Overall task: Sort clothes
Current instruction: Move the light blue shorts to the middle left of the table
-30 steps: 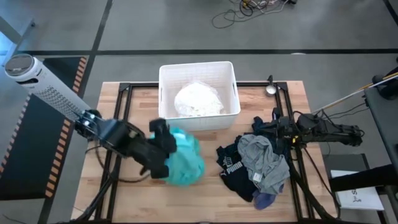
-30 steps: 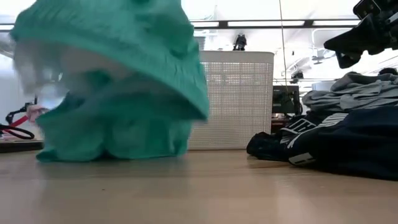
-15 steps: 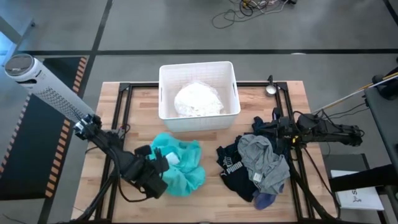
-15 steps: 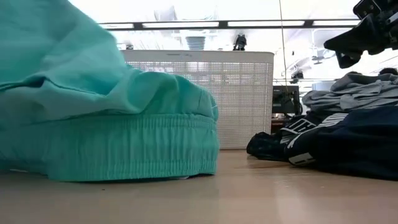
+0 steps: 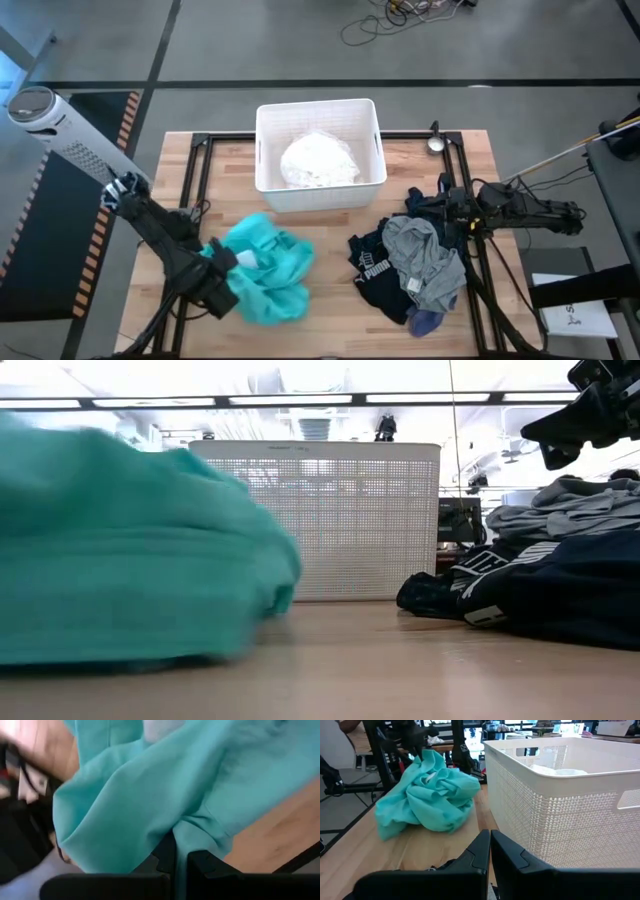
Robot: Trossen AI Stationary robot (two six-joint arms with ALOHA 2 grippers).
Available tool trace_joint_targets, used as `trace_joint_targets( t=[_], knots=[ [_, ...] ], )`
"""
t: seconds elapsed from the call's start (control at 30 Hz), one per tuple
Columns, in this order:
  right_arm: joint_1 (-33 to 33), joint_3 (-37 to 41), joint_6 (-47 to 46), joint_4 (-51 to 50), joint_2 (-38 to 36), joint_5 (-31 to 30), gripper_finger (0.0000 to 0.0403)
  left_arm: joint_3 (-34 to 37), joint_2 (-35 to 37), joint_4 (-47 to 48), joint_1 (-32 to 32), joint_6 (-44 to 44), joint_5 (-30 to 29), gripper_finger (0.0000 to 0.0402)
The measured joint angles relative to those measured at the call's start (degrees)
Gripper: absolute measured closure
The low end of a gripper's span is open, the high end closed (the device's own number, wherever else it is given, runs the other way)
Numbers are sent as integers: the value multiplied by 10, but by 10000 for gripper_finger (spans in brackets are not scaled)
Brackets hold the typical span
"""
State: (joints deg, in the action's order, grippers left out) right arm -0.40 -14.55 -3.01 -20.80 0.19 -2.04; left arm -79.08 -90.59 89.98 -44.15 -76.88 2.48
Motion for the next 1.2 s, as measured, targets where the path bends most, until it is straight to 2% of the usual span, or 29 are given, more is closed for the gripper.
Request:
trace_joint_targets(
  t=[0.2, 0.33, 0.47, 0.63, 0.77, 0.93, 1.07, 1.2],
  knots=[
    [0, 0, 0, 0, 0, 0, 403, 65, 62, -1, -48, -133, 13, 401],
    [0, 0, 0, 0, 0, 0, 403, 87, 90, -57, -56, -171, -4, 392],
    [0, 0, 0, 0, 0, 0, 403, 92, 98, -89, -50, -170, -35, 360],
    [0, 0, 0, 0, 0, 0, 403, 71, 96, -84, -44, -152, -49, 298],
    [0, 0, 0, 0, 0, 0, 403, 38, 96, -66, -44, -149, -104, 245],
    [0, 0, 0, 0, 0, 0, 403, -5, 96, -60, -44, -131, -218, 191],
    [0, 0, 0, 0, 0, 0, 403, -36, 96, -61, -44, -89, -302, 169],
    [0, 0, 0, 0, 0, 0, 403, -60, 98, -45, -43, -63, -330, 165]
  ],
)
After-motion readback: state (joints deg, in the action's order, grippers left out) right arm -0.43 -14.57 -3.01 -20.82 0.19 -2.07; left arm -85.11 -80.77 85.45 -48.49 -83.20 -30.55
